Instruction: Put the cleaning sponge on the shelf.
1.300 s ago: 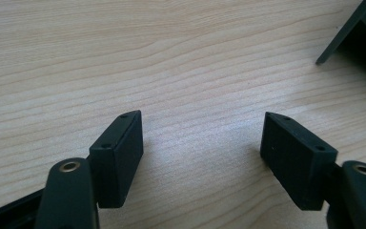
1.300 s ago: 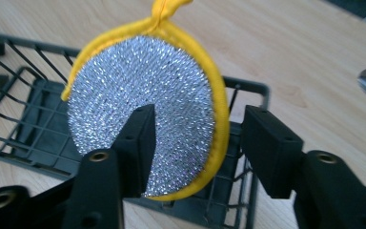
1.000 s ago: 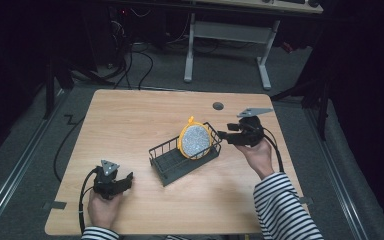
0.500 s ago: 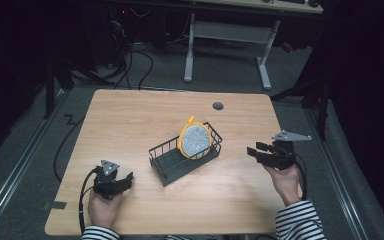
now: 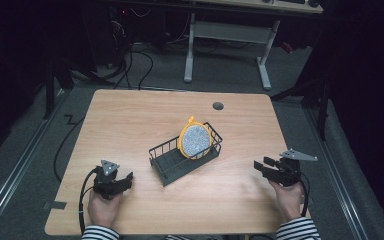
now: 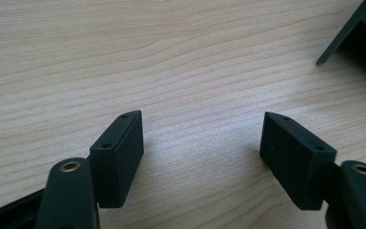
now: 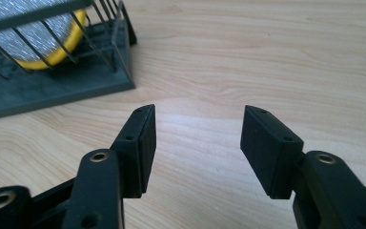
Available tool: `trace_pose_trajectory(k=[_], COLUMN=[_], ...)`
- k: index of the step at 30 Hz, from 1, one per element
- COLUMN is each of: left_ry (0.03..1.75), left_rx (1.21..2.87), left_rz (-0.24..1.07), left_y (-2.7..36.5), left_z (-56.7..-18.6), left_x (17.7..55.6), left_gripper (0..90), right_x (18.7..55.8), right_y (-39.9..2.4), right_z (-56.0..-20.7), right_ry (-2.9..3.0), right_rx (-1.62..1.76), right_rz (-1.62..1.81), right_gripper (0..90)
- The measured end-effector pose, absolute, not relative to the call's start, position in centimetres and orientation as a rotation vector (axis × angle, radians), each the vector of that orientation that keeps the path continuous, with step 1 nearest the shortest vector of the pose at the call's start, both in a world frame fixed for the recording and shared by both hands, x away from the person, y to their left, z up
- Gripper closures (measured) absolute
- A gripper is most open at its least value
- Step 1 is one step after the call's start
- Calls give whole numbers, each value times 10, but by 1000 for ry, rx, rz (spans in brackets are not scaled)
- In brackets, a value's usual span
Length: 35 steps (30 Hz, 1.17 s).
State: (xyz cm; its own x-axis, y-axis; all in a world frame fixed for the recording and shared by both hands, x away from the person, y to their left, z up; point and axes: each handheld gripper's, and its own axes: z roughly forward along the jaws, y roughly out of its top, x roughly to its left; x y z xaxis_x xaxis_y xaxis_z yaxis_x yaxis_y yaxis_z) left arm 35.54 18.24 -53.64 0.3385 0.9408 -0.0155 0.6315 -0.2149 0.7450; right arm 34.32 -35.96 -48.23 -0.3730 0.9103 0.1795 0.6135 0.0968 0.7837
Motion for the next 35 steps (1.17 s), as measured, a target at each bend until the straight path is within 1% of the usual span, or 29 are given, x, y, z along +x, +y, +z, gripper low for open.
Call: trace_pose_trajectory(k=[9,15,22,35], left_ry=[1375,1375,1374,1371], left_rx=[1940,1940,1943,1944], left_rz=[597,597,595,589], left_y=[182,182,182,181], left_z=[-536,-536,-536,-537], left_x=[355,355,355,355], left_gripper=[319,319,314,286], right_x=[337,338,337,337], right_y=[-360,-353,-341,-341], right_z=[-518,-529,-530,-530], right_ry=[2022,2032,2056,2054], right_rx=[1555,1539,1443,1453], right_rz=[1067,985,867,871], right_gripper=[426,412,379,368])
